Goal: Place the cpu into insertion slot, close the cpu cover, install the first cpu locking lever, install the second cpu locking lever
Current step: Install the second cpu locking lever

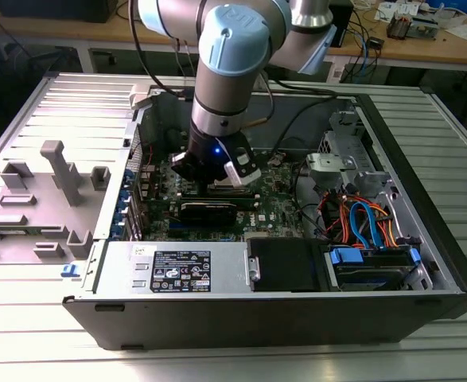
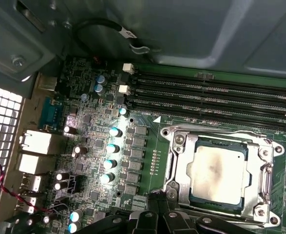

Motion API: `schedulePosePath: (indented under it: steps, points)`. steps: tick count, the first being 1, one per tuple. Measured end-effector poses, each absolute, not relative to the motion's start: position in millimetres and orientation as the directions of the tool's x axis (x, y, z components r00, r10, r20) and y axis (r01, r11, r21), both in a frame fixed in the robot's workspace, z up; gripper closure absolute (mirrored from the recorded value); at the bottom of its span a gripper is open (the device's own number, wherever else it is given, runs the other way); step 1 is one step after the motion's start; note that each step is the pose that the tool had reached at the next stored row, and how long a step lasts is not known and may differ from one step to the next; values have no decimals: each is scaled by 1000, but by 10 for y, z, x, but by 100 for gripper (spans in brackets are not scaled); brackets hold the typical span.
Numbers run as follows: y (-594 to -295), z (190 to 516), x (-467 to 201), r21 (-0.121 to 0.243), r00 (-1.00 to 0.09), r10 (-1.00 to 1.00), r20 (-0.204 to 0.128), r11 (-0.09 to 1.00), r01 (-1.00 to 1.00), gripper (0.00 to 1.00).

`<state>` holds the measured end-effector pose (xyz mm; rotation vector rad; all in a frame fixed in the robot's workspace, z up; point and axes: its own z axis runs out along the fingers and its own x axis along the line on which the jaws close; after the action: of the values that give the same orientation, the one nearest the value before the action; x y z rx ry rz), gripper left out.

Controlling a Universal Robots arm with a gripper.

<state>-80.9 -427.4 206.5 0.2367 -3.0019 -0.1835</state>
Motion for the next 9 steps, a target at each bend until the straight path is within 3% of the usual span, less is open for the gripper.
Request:
schedulePosePath:
  steps: [9]
  points:
    - [-4273,2197,-810,128,-980,-163,110,981,-149,89]
